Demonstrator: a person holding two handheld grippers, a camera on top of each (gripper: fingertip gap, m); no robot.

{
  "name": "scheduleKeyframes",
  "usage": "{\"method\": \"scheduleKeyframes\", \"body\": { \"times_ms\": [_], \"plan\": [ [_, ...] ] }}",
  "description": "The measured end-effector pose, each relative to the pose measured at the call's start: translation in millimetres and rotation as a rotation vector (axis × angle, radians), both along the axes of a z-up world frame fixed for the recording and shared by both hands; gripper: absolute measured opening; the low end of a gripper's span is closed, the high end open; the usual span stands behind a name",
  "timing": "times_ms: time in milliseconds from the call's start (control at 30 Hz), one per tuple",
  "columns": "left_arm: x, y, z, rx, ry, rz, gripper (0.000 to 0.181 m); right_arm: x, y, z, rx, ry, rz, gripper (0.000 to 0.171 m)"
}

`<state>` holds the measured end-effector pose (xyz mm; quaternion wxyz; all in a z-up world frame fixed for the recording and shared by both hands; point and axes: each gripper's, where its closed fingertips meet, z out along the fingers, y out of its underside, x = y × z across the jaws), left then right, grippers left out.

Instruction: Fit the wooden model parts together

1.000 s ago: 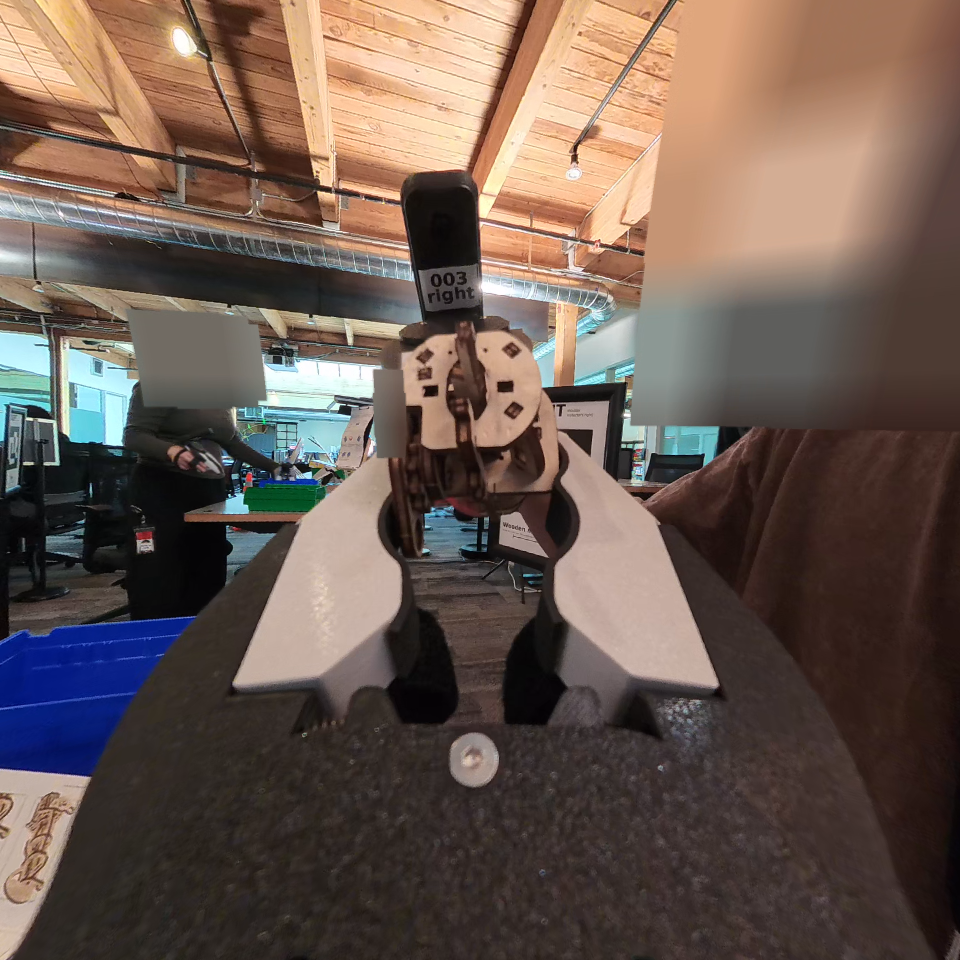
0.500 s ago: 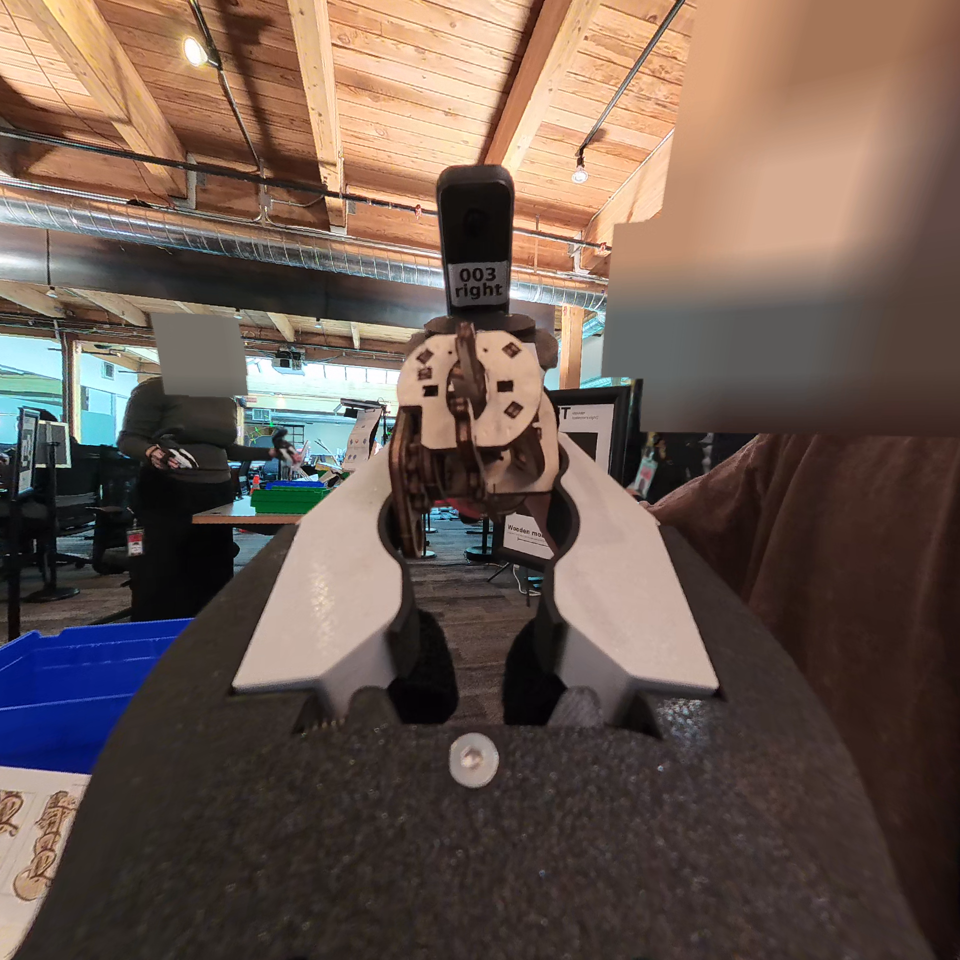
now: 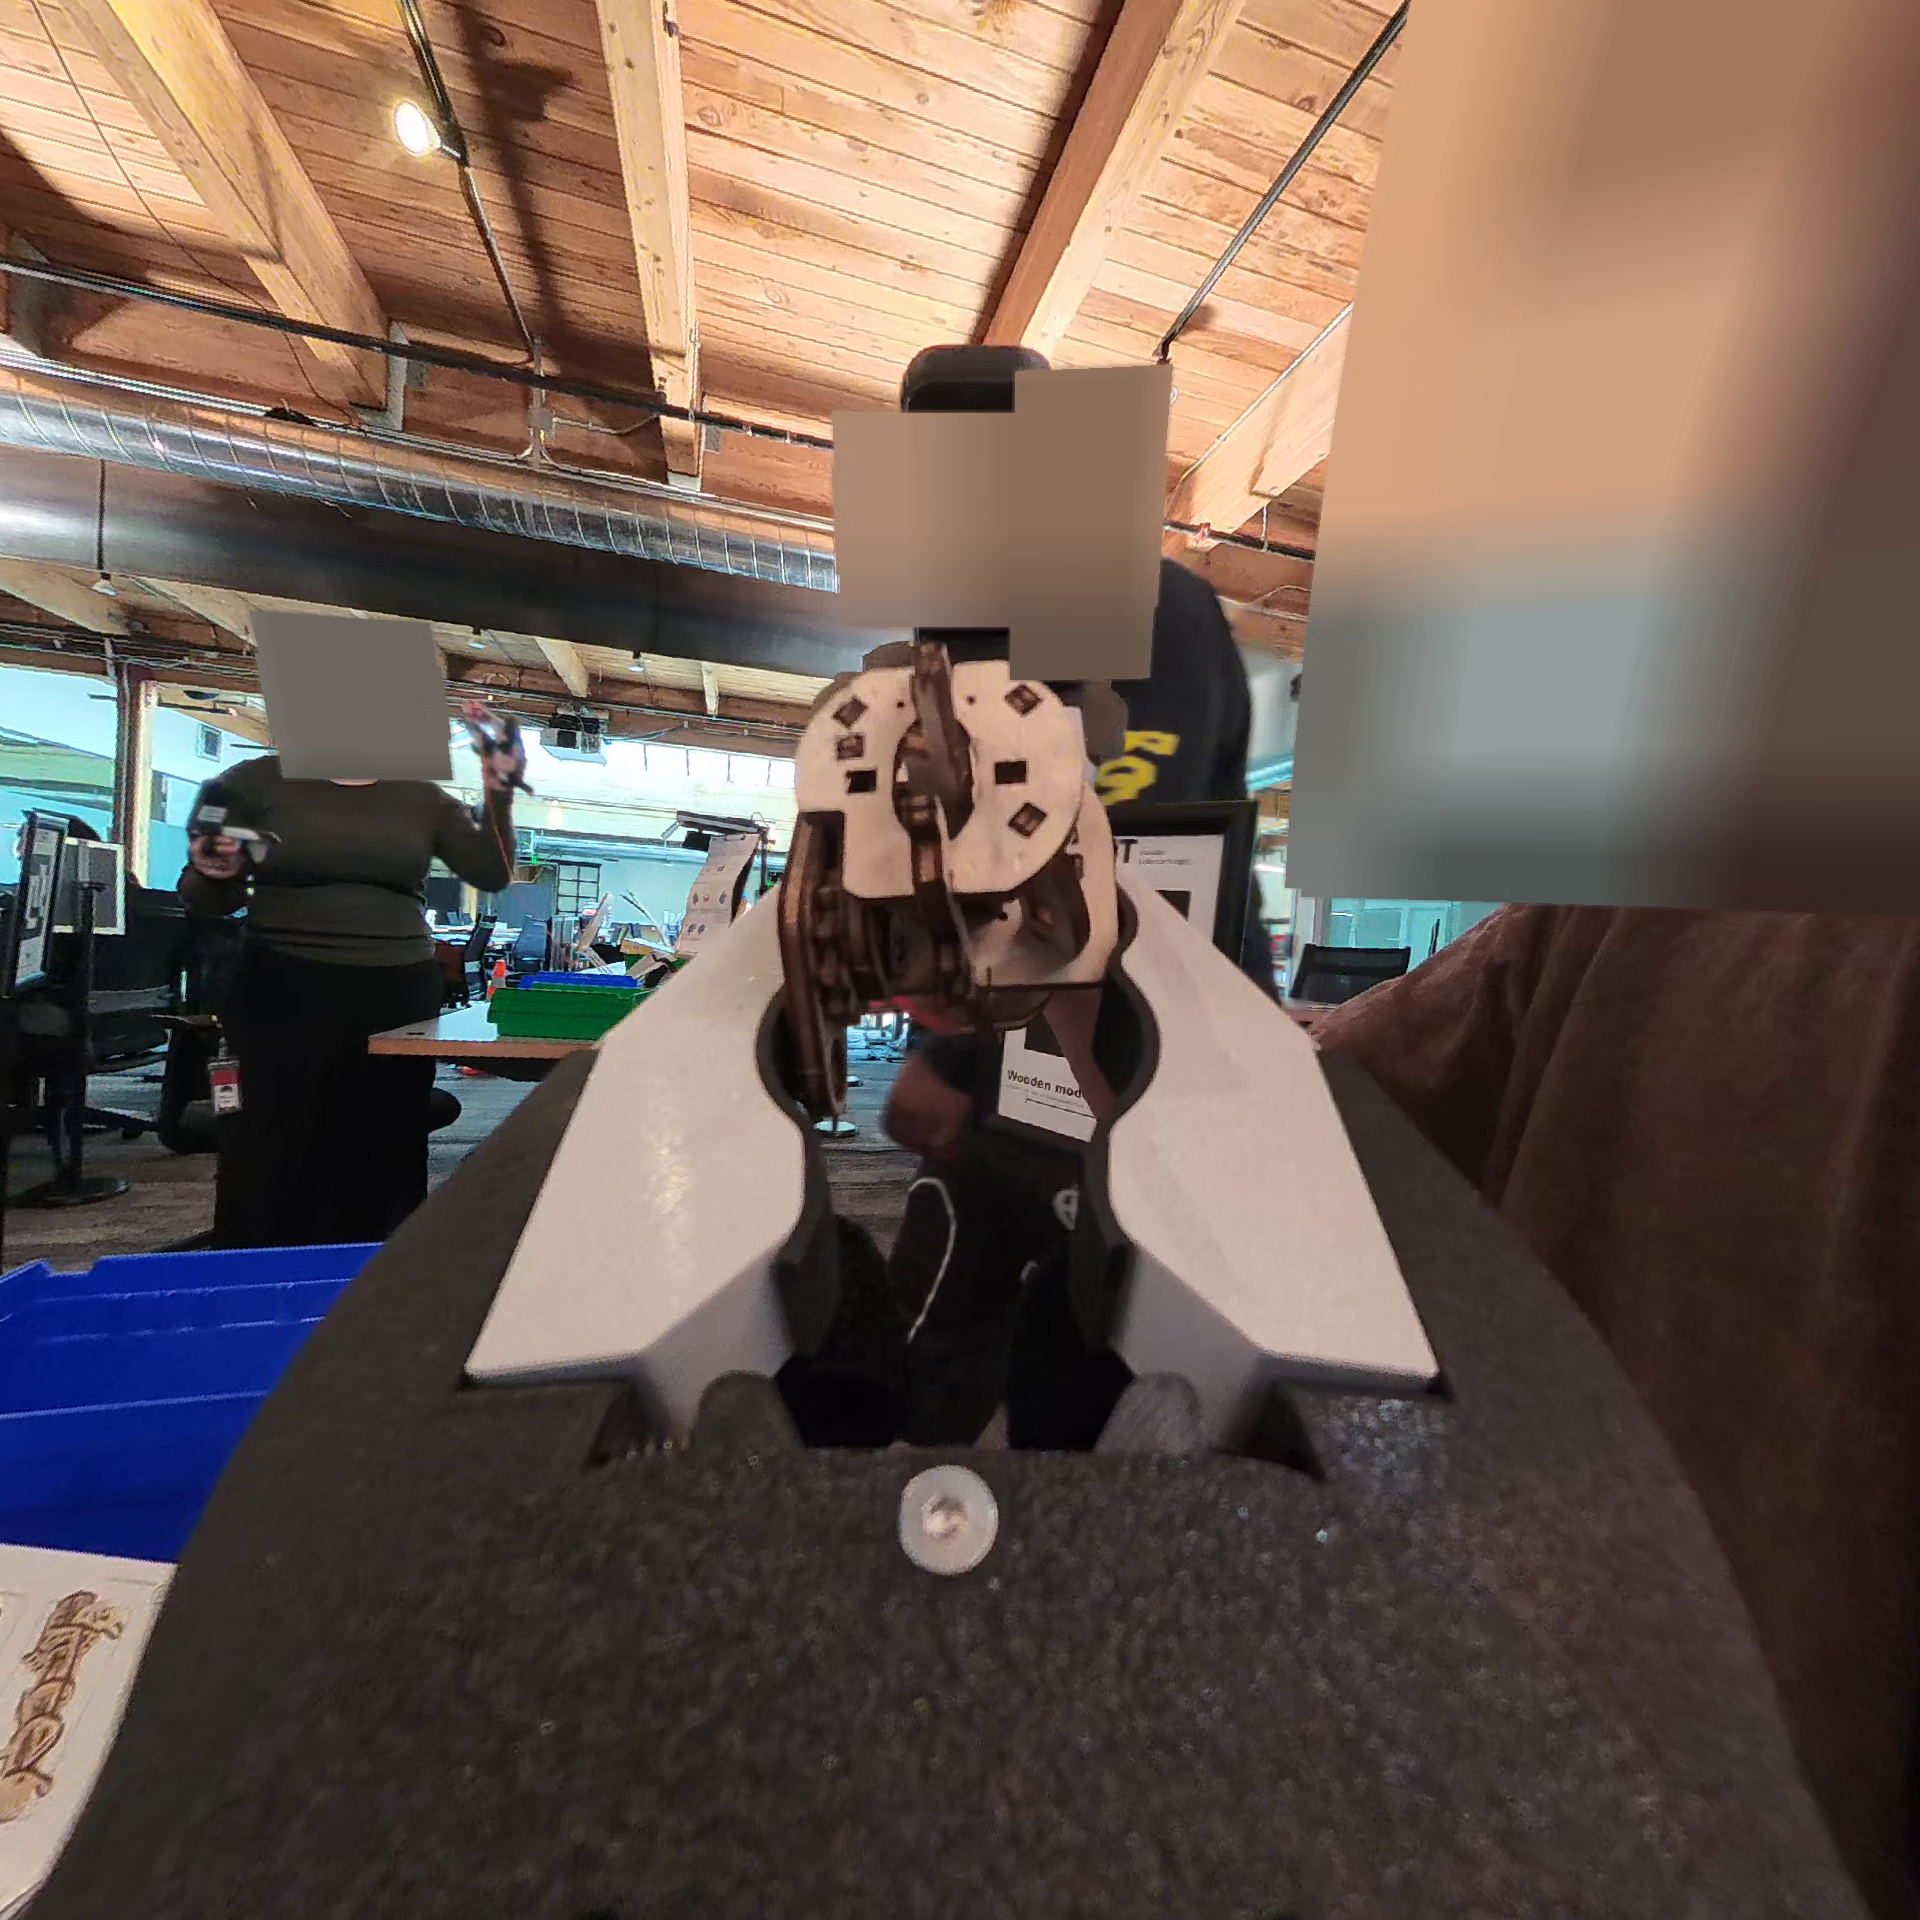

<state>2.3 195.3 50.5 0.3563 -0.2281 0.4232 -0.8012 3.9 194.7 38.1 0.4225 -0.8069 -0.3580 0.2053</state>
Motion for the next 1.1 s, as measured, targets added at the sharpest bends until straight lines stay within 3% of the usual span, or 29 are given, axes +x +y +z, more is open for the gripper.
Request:
{"method": "scheduleKeyframes", "body": {
  "times_ms": [267, 400, 467, 533, 567, 667, 833, 1100],
  "plan": [
    [1, -2, -3, 0.039, 0.001, 0.032, 0.049, 12, 3, 15, 0.095, 0.016, -0.055, 0.025],
    [-4, -13, -3, 0.134, -0.018, 0.047, 0.049, 24, -2, 23, 0.194, 0.166, -0.092, 0.031],
    [-7, -18, -3, 0.177, -0.027, 0.051, 0.049, 21, -10, 7, 0.098, 0.273, -0.031, 0.049],
    [-12, -26, -3, 0.210, -0.038, 0.012, 0.049, 5, -27, -2, -0.122, 0.447, 0.103, 0.071],
    [-13, -28, -3, 0.218, -0.040, -0.002, 0.049, -2, -33, 0, -0.218, 0.537, 0.160, 0.074],
    [-20, -37, -2, 0.199, -0.049, -0.112, 0.049, -13, -42, 6, -0.438, 0.716, 0.280, 0.074],
    [-14, -36, -11, 0.158, -0.003, -0.173, 0.049, -34, -51, -12, -0.739, 0.716, 0.413, 0.080],
    [-11, -28, -15, 0.082, 0.008, -0.221, 0.049, -24, -30, -19, -0.718, 0.783, 0.399, 0.055]
  ]
}}
